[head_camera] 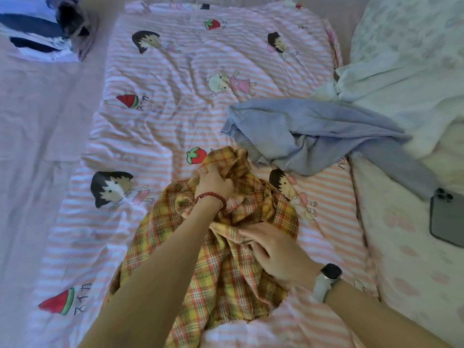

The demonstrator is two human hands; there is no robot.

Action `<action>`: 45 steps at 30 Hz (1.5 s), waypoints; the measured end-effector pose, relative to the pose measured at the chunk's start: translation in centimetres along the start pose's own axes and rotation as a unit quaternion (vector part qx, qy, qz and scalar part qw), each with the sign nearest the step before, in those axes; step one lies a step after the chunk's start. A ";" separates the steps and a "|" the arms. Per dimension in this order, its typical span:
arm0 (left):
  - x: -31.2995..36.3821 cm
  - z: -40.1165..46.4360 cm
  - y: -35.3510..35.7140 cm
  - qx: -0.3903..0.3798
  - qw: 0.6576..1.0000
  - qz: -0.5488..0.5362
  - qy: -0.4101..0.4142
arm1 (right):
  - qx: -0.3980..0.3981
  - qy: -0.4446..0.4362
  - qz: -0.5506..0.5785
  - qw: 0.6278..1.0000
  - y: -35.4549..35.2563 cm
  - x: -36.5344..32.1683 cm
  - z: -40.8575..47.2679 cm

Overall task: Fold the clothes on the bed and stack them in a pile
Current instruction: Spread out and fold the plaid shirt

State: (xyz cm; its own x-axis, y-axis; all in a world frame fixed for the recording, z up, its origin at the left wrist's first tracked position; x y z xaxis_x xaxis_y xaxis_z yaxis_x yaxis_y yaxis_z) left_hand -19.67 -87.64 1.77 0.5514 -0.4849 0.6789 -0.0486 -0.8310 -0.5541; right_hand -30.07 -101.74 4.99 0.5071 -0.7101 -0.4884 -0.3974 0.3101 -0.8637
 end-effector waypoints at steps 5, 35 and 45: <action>2.5 -4.1 -3.1 -0.106 0.970 -0.190 0.112 | 0.153 0.137 0.048 0.977 -5.8 4.9 0.7; 4.0 -44.4 -43.0 0.325 0.764 -0.291 0.475 | 0.431 -0.073 0.020 0.899 -26.3 -30.4 -5.4; 4.2 -57.7 -47.5 0.482 0.588 -0.318 0.567 | 0.677 -0.146 0.056 0.720 -35.4 -43.1 -17.8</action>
State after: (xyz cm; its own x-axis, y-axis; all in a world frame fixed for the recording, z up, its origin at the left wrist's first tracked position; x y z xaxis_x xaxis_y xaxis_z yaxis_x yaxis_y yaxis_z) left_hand -63.10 -65.90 58.69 -0.7332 -0.4834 0.4783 0.6623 -0.6672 0.3410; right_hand -51.53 -93.36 58.82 0.7473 -0.5313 -0.3991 0.5603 0.8267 -0.0514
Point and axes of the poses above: each hand's wrist, its own z-axis towards the middle knuckle, its own y-axis out of the palm, x = y × z, the point moved 8 cm from there along z, towards the middle knuckle, and after that the axes turned 14 degrees about -z, right-handed, at the moved point
